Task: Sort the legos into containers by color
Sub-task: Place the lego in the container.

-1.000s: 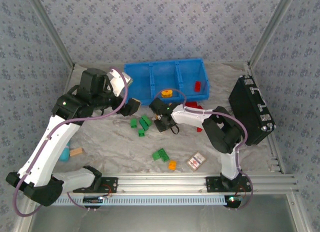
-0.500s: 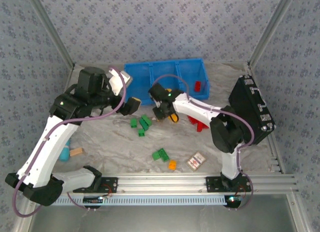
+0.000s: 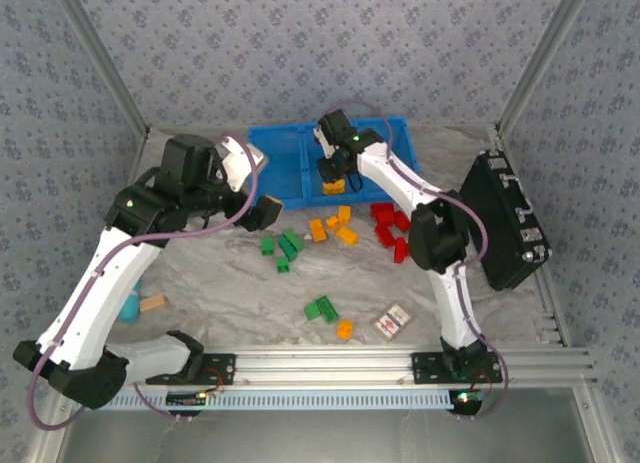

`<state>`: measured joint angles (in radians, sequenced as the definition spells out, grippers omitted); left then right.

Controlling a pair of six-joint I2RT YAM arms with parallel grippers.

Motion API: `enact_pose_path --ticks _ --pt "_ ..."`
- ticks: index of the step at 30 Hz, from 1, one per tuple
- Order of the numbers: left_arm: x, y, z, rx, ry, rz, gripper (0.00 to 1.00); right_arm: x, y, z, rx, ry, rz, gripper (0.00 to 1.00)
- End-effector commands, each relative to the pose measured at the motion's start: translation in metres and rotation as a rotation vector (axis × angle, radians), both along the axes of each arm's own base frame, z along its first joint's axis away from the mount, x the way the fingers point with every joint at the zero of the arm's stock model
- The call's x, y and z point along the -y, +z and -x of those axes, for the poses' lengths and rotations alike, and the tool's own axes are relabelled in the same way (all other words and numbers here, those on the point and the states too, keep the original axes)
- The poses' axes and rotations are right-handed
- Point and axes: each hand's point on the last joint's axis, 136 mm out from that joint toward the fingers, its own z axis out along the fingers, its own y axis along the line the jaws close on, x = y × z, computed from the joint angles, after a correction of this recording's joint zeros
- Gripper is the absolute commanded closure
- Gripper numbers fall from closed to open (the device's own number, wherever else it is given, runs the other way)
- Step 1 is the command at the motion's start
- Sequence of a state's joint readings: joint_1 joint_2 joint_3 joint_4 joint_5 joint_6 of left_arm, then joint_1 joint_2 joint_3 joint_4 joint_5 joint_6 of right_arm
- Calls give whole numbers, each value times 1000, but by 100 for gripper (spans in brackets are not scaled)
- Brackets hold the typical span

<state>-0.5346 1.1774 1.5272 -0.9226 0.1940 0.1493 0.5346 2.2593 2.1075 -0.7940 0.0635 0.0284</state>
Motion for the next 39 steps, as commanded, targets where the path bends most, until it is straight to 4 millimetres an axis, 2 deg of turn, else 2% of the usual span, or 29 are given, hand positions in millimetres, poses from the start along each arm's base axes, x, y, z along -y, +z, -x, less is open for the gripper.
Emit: enact_pose_path --ticks 1,6,9,14,20,26,31,35,39 --pt "-1 -4 -3 -15 -7 -28 0 -3 -14 -8 -37 32 -7 68" --pt "1 -11 -5 -24 -12 -33 0 2 -38 -21 -77 15 -13 67" --pt "0 -15 -5 -32 -12 -35 0 8 -46 -20 -96 5 -6 61" --pt "1 -14 -6 -34 -14 -26 0 9 -30 -8 -70 15 0 42" --pt "5 -18 -6 -49 -26 -9 0 5 2 34 -40 41 22 35" --pt "5 -14 -2 -35 -37 10 0 7 18 99 -32 8 28 35" --pt "6 -12 4 -22 -52 34 0 18 8 151 -50 4 82 41" --pt "7 -10 7 -21 -60 50 0 34 -2 168 -66 -13 119 41" --pt "6 -9 10 -16 -62 54 0 43 -13 172 -81 -13 114 41"
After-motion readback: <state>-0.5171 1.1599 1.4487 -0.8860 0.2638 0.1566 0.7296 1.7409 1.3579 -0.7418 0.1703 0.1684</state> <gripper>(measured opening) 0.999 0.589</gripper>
